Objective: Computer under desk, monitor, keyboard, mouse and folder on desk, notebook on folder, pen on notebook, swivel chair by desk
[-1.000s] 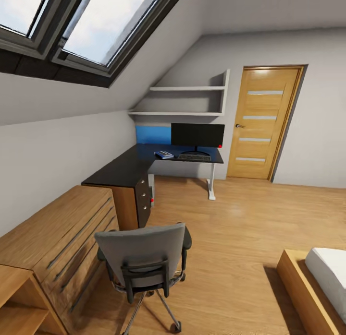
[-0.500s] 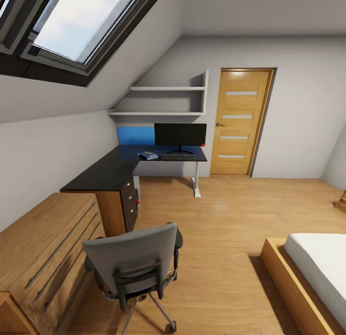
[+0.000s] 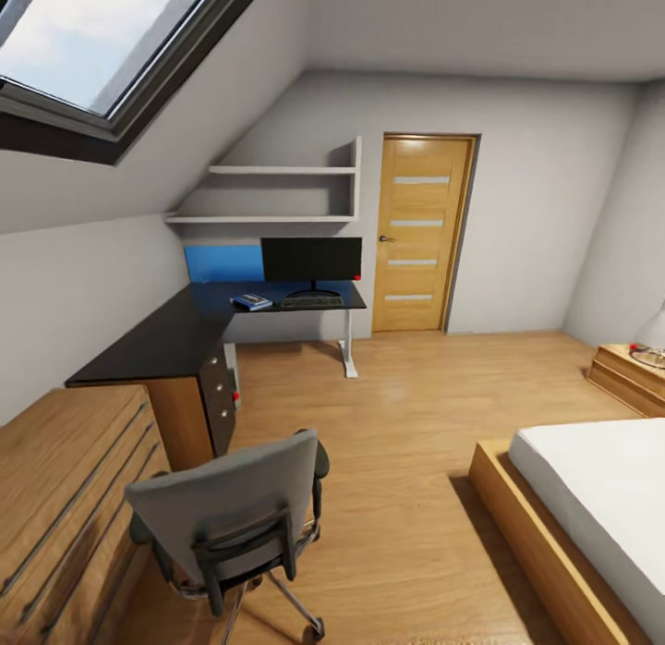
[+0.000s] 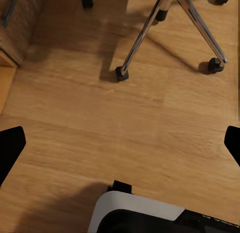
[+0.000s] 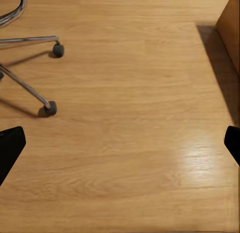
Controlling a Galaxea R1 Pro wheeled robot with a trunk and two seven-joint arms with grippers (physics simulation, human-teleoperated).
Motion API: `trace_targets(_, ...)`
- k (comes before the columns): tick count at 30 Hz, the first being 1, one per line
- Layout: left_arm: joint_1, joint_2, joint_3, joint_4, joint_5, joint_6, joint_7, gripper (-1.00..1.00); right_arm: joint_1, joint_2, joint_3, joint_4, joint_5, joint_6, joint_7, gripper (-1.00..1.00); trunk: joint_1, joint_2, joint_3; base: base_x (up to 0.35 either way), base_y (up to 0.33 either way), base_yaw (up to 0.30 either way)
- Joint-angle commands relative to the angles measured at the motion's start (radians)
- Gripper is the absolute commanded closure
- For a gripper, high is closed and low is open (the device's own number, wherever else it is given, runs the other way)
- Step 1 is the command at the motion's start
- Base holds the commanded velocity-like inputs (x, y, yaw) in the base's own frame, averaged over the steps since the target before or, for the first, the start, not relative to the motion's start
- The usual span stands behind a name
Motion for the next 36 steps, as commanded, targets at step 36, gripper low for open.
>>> trace_targets(36,0.0,0.0,0.001,-0.002,0.005,0.002,-0.002,-1.0,-0.001,0.0,0.009,0.0,0.0,-0.001,-0.008,-1.0,0.0,-0.001,-0.001,0.0,0.159,-0.031)
